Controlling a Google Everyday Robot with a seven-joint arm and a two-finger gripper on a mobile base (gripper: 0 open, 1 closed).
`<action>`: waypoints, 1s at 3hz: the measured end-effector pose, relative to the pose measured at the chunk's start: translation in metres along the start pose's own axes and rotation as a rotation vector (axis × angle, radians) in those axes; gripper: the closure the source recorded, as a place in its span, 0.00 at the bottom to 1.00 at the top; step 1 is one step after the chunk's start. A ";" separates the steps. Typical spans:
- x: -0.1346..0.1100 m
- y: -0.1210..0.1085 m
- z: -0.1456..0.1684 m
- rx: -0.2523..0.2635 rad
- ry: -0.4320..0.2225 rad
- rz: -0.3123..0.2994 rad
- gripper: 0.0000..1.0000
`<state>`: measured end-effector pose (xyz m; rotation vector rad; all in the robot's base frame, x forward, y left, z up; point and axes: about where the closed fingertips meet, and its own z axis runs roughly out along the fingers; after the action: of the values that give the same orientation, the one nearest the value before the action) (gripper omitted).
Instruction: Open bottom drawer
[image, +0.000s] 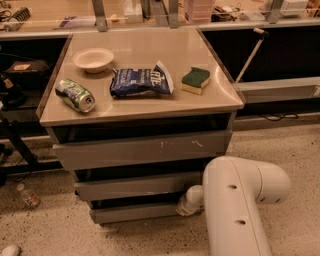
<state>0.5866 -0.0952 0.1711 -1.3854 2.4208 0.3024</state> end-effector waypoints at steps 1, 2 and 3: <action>-0.003 -0.001 -0.006 0.000 0.000 0.000 1.00; -0.003 -0.001 -0.009 0.000 0.000 0.000 1.00; 0.000 0.004 -0.014 -0.005 -0.002 0.013 1.00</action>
Offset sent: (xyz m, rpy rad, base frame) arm -0.0915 -0.0263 0.0532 0.0627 0.0676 -0.0984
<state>0.5807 -0.0978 0.1838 -1.3714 2.4301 0.3121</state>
